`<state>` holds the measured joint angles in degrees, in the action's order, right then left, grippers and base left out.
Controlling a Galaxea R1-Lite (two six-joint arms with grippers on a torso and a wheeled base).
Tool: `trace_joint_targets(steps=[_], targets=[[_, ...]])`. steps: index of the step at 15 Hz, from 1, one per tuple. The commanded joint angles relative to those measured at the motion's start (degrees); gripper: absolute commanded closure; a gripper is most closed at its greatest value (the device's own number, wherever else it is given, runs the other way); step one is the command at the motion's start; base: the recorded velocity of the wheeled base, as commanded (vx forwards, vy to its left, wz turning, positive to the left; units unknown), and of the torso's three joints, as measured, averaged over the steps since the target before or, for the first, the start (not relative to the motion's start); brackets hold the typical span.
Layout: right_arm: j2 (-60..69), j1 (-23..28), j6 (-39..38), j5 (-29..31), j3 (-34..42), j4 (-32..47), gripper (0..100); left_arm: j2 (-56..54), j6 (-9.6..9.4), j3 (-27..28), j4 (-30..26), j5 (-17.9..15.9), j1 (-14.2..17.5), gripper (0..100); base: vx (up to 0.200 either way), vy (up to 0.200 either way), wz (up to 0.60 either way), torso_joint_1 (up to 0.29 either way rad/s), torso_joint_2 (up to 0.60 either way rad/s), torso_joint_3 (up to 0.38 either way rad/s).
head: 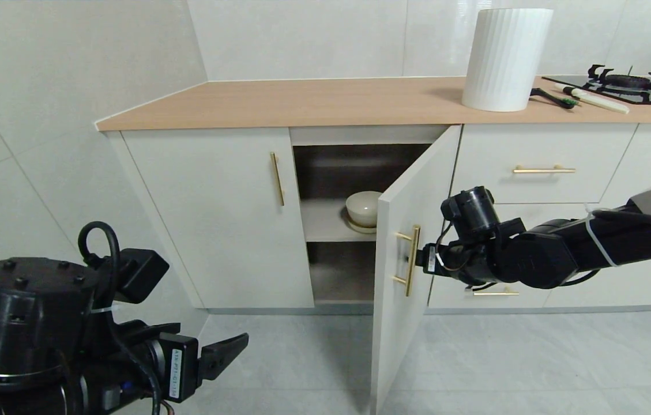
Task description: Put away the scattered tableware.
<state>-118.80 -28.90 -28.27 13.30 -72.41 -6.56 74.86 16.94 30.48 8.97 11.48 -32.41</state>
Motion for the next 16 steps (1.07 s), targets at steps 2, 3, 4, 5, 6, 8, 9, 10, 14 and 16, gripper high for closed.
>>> trace_joint_targets(steps=[2,3,4,5,6,8,9,10,14,16], targets=[[-0.38,-0.01,-0.03,0.06,0.08,-1.44,0,0.55,0.02,0.02,-0.01,0.03,0.07,0,0.200,0.000,0.00,0.005,0.00,0.002],[-0.47,-0.10,-0.03,0.06,0.17,-2.41,0,0.72,0.02,0.02,-0.01,0.03,0.07,0,0.200,0.000,0.00,0.007,0.01,0.002],[-0.47,-0.10,-0.03,0.06,0.25,-2.76,0,0.81,0.02,0.02,0.08,0.03,0.07,0,0.200,0.000,0.00,0.007,0.00,0.002],[-0.65,-0.19,-0.21,0.06,0.25,-3.02,0,0.99,0.02,0.02,0.08,0.03,0.07,0,0.200,0.000,0.00,-0.002,0.00,0.002],[-1.26,-0.54,-0.73,0.15,0.08,-3.20,0,1.25,0.02,0.02,-0.01,0.03,0.07,0,0.200,0.000,0.00,-0.002,0.00,0.007],[-2.32,-0.89,-3.19,0.15,-0.10,-6.19,0,1.16,0.02,-0.07,0.08,0.03,0.07,0,0.000,0.000,0.00,0.000,0.00,0.000],[-2.76,-0.89,-3.37,0.24,-0.10,-7.59,0,1.16,0.02,-0.07,0.08,0.03,0.07,0,0.000,0.000,0.00,0.000,0.00,0.000],[-3.19,-0.89,-3.46,0.24,-0.19,-8.47,0,0.99,0.02,-0.07,0.08,0.03,0.07,0,0.000,0.000,0.00,0.000,0.00,0.000],[-5.48,-0.89,-9.26,0.76,-4.58,-8.73,0,1.08,0.02,-0.07,0.08,0.03,0.07,0,0.000,0.000,0.00,0.000,0.00,0.000],[-6.80,-0.36,-12.25,2.87,-7.39,-8.73,0,1.25,0.02,-0.24,0.08,0.03,0.07,0,0.000,0.000,0.00,0.000,0.00,0.000]])
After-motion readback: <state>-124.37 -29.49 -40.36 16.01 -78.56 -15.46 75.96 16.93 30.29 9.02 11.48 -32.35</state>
